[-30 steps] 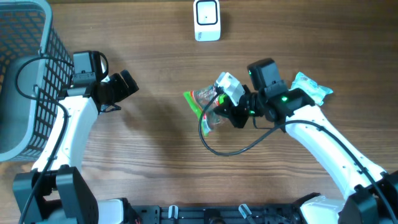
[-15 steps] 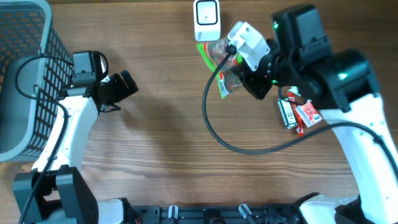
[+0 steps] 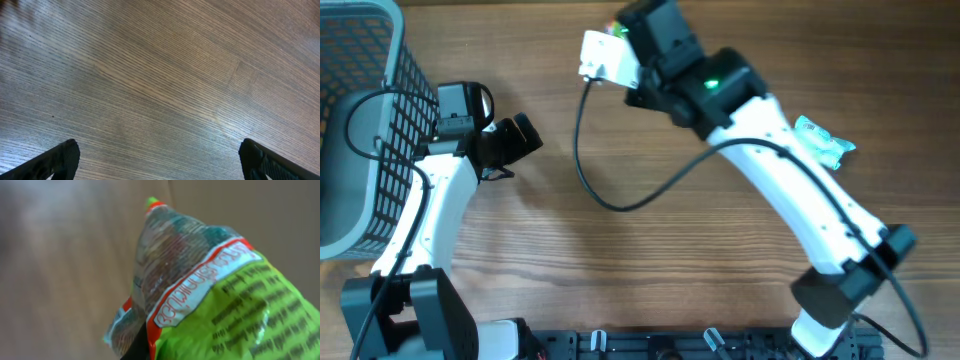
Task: Scan the item barcode
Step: 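Hold the green snack bag up to the white scanner with right gripper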
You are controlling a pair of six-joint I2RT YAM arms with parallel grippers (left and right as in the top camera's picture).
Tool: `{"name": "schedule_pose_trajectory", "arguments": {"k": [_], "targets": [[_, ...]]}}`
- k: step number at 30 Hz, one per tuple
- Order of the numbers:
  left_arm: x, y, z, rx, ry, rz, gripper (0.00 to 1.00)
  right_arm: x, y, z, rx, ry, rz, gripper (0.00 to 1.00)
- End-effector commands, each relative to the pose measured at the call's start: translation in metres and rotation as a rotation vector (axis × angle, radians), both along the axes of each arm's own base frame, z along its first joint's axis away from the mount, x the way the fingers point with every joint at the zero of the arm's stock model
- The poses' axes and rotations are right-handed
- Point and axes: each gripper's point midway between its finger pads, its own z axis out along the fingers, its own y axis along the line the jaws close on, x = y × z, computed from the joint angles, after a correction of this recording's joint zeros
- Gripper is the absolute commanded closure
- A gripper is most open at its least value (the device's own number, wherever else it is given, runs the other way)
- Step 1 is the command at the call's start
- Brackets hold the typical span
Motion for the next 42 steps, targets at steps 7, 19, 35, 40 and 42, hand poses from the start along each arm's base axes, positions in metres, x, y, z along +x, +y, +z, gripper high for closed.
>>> {"name": "schedule_pose_trajectory", "arguments": {"k": [7, 19, 35, 40, 42], "targets": [[0.004, 0.003, 0.01, 0.016, -0.029, -0.007, 0.0, 0.085, 0.001, -0.009, -0.392, -0.345, -0.064, 0.96], [0.004, 0.003, 0.01, 0.016, -0.029, -0.007, 0.0, 0.181, -0.004, -0.025, -0.281, -0.635, -0.2, 0.96], [0.004, 0.003, 0.01, 0.016, -0.029, -0.007, 0.0, 0.224, 0.007, -0.123, 0.07, -0.507, -0.103, 0.96], [0.004, 0.003, 0.01, 0.016, -0.029, -0.007, 0.0, 0.218, 0.012, -0.148, -0.092, -0.454, 0.026, 0.96], [0.004, 0.003, 0.01, 0.016, -0.029, -0.007, 0.0, 0.217, 0.011, -0.149, -0.125, -0.457, 0.041, 0.96]]}}
